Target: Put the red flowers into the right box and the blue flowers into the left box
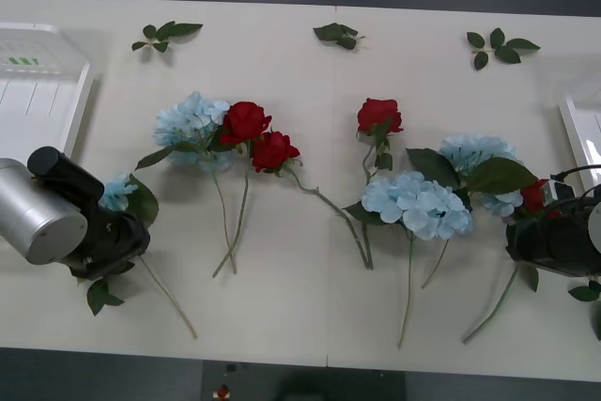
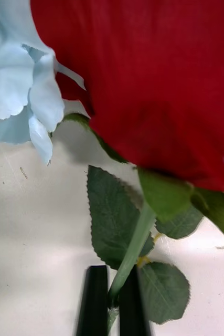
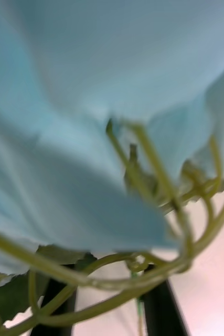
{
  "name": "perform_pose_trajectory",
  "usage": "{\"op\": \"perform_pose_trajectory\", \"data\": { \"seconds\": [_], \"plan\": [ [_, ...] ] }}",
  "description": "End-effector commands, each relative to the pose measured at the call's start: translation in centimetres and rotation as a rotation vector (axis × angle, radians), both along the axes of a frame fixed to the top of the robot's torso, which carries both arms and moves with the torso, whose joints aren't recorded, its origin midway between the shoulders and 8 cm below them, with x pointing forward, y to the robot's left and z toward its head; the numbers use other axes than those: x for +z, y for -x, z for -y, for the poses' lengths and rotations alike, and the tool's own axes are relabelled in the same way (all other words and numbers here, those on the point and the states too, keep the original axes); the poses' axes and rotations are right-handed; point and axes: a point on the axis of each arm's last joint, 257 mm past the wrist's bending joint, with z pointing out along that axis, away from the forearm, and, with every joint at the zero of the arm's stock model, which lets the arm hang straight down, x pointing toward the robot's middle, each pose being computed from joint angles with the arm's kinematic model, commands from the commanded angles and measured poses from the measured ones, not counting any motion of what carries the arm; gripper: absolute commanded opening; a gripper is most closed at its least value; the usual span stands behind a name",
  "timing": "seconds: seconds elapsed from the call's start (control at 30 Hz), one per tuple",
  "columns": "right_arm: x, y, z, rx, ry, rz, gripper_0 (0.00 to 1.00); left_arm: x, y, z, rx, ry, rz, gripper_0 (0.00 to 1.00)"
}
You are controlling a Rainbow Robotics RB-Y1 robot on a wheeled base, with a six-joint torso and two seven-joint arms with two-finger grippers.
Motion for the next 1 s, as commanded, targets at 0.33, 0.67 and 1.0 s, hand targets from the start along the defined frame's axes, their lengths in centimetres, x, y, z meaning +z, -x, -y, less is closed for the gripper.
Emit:
{"op": "perform_pose_trajectory", "data": {
  "seconds": [0.33,0.67,1.0],
  "plan": [
    [7.5,-2.2,2.3,0.057,0.099,0.135,0.0,7.0,-3.4,-4.2,-0.004,-0.089,0.125,0.0],
    [17.5,-2.7,6.1,0.089,0.191,0.269,0.0,19.3,-7.8,-15.0,0.025,-0.275,0.272,0.0],
    [22.6,-4.7,12.5,0.099,0.205,0.295,0.0,22.5,-12.8,-23.5,-0.005,-0.367,0.44,0.0]
  ]
}}
